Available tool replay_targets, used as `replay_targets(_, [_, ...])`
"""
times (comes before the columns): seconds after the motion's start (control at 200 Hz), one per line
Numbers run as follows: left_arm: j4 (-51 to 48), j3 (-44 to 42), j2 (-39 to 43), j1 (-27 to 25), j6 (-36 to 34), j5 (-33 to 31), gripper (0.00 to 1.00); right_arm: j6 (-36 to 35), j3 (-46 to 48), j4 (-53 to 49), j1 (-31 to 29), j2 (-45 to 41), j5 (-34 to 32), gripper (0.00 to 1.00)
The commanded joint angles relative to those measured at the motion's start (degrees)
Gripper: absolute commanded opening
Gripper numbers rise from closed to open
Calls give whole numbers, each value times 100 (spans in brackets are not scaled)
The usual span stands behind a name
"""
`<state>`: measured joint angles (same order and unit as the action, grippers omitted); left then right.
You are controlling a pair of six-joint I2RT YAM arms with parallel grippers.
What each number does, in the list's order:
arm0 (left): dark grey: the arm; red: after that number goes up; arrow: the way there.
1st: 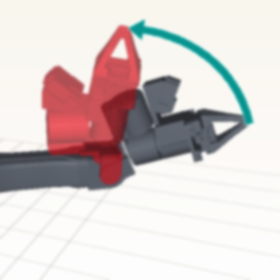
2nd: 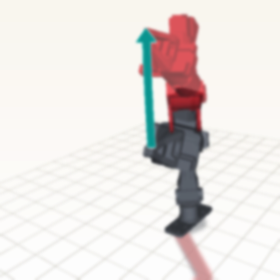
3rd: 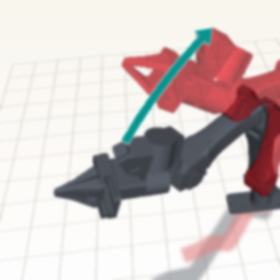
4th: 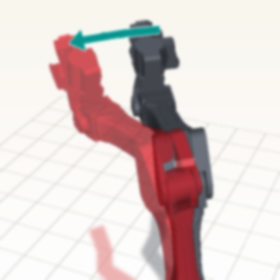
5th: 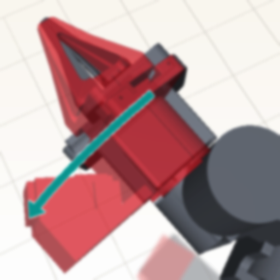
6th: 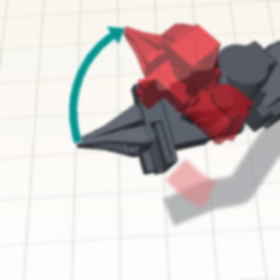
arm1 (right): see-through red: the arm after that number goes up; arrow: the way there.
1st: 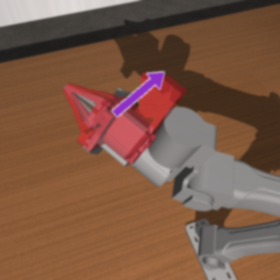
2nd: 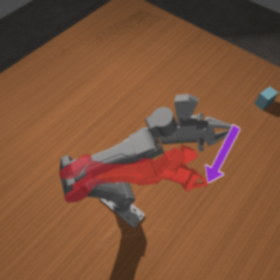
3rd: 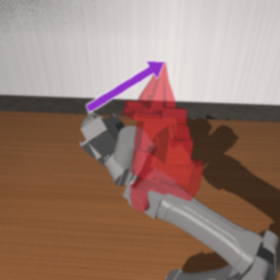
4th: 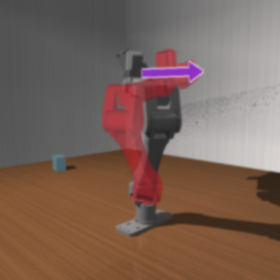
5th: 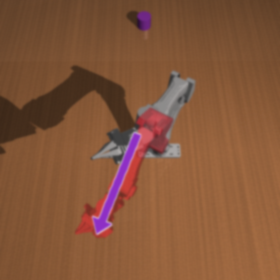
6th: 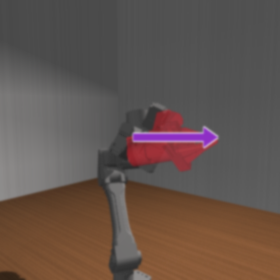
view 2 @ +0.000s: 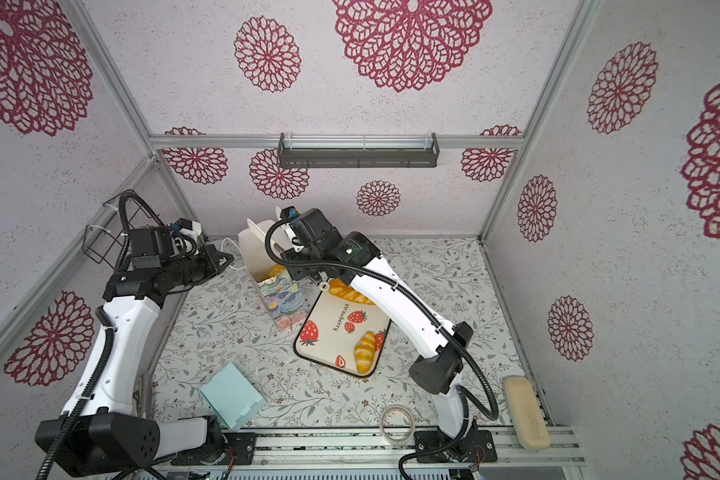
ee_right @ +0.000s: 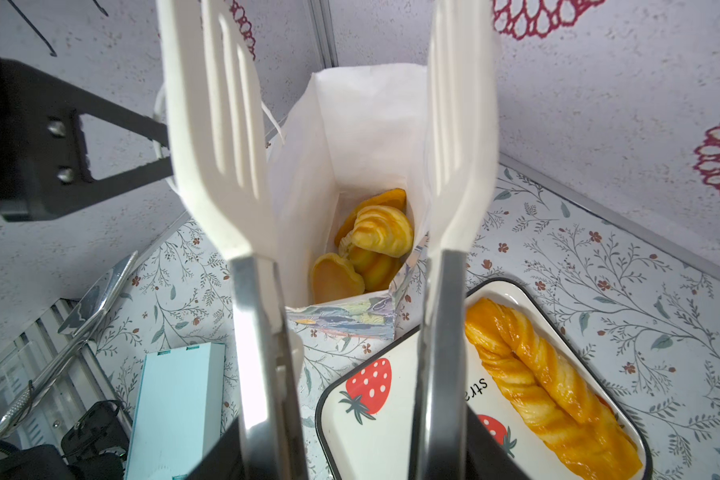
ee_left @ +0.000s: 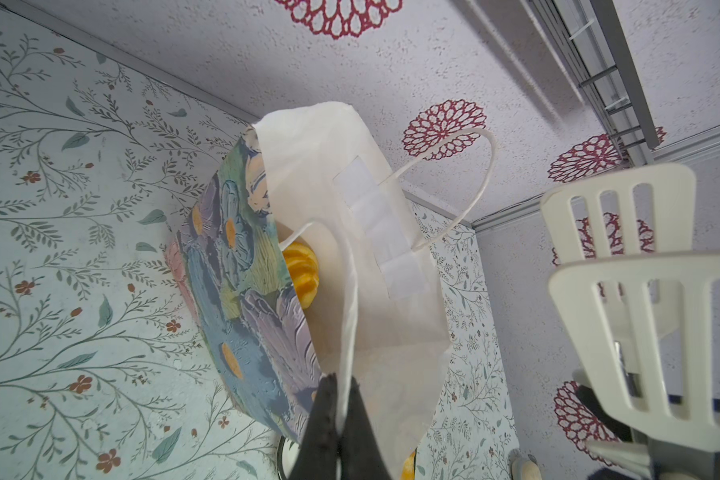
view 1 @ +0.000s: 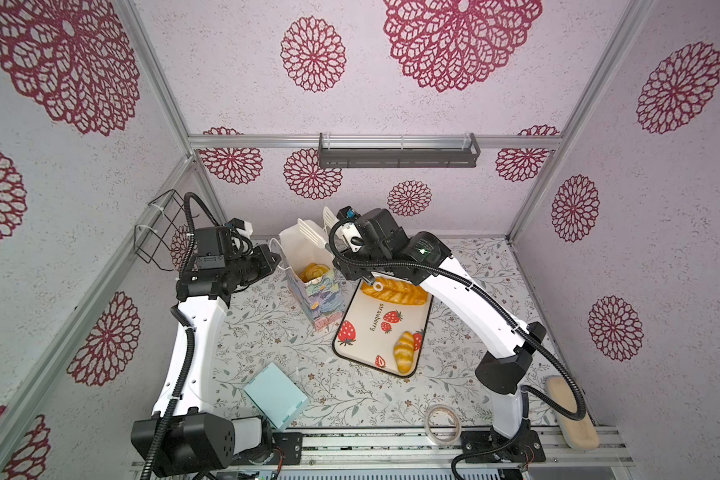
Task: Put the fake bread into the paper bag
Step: 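Open the right tongs and withdraw them from the bag over the tray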
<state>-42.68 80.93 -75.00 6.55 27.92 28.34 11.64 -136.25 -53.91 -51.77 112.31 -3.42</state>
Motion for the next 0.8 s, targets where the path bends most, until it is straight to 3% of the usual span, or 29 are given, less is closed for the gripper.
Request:
replay_targets(0.0, [80, -6, 102, 55, 17, 86, 0, 13, -34, 210, 0, -390, -252, 55])
replay_targets(0.22, [82, -15, 135, 55, 20, 84, 0, 11, 37, 121, -1, -637, -495, 56])
replay_targets(0.795, [59, 26, 126, 41, 35, 105, 0, 148, 1707, 449, 114, -2019, -1046, 56])
